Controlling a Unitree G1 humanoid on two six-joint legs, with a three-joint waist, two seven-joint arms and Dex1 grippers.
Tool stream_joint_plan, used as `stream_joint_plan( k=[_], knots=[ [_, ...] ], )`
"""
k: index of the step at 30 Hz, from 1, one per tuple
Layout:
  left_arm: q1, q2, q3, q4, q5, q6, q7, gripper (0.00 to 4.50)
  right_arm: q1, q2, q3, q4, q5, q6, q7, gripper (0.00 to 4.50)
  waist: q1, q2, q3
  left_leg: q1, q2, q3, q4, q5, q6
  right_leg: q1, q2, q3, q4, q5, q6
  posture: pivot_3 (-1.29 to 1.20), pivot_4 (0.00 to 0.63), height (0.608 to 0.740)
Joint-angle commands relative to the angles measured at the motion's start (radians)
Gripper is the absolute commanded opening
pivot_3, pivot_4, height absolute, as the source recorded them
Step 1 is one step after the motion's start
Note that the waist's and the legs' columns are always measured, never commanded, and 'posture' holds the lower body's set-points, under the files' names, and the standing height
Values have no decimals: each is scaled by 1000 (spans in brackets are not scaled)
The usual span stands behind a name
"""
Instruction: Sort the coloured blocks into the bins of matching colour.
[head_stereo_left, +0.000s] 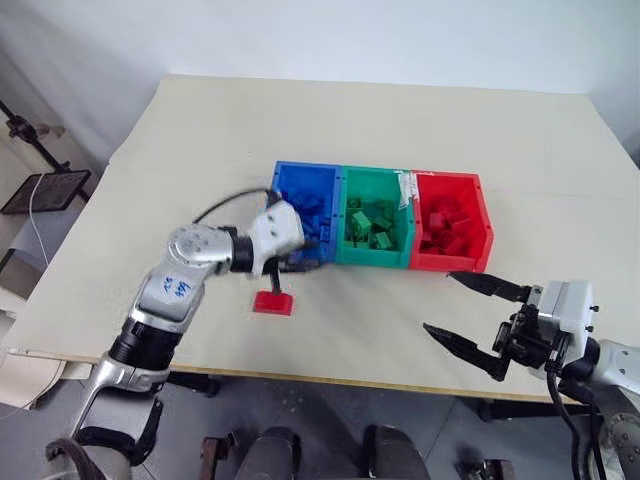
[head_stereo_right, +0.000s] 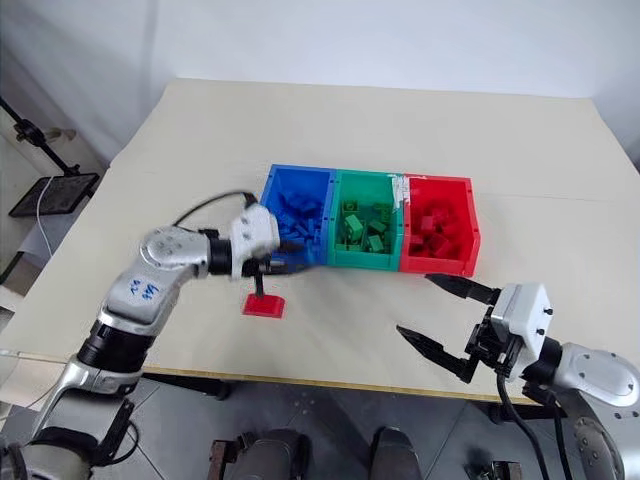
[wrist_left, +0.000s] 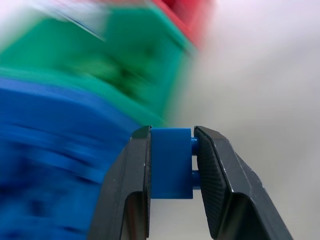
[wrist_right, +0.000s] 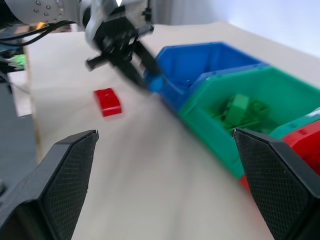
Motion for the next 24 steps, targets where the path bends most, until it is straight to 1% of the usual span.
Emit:
stream_joint_plan(
  k=[1,3,6,9,10,12,15,16,17,20,24],
  knots=[
    [-69,-35,35,79,10,-30,77,932,-5,-10,-32,-21,1,-17,-14,4500,-2,0,0,0,0,0,0,0,0,0,0,0,0,0,0,0,150,740],
    [-90,-51,34,115,14,-51,88,932,-10,-14,-32,-18,4,-14,-16,4500,-3,0,0,0,0,0,0,0,0,0,0,0,1,0,0,0,150,740],
    [-131,-90,39,222,44,-60,166,932,-17,-21,-29,-12,-1,-9,-20,4500,-3,0,0,0,0,1,0,0,0,0,0,0,1,0,0,0,150,740],
    [-142,-107,62,250,37,-41,203,2005,-20,-25,-28,-11,-2,-8,-21,4500,-3,0,0,0,0,1,0,0,0,0,0,0,1,0,0,0,150,740],
    [-131,-99,63,235,29,-27,193,2195,-20,-25,-29,-9,-3,-8,-20,4500,-3,0,0,0,0,1,0,0,0,-1,0,0,1,0,0,0,150,740],
    [-97,-77,75,204,18,-35,175,2747,-24,-27,-29,-1,-6,-10,-17,4500,-5,0,0,0,0,1,0,0,0,-1,0,0,1,0,0,0,150,740],
    [-35,-35,115,174,0,-128,142,3593,-31,-34,-25,17,-12,-17,-1,4500,-9,0,0,1,0,1,-2,0,0,-1,0,0,1,0,0,0,150,740],
    [-15,-17,134,173,-6,-155,132,3974,-37,-37,-21,24,-13,-18,6,4500,-8,0,0,1,1,1,-2,0,0,-1,0,0,1,0,0,0,150,740],
    [10,8,155,172,-23,-182,102,4190,-45,-41,-15,32,-15,-20,15,4500,-8,0,0,1,1,1,-2,0,0,-1,1,0,1,0,0,0,150,740],
    [84,113,182,188,-26,-225,17,4190,-68,-59,3,55,-19,-24,50,4500,-11,0,0,1,1,1,-2,0,0,-1,1,0,1,0,0,0,150,740],
    [172,234,254,215,-100,-291,-147,4190,-105,-80,35,87,-26,-27,98,4500,-5,0,0,1,1,1,-2,0,0,-1,0,0,0,0,0,0,150,740]
  ],
)
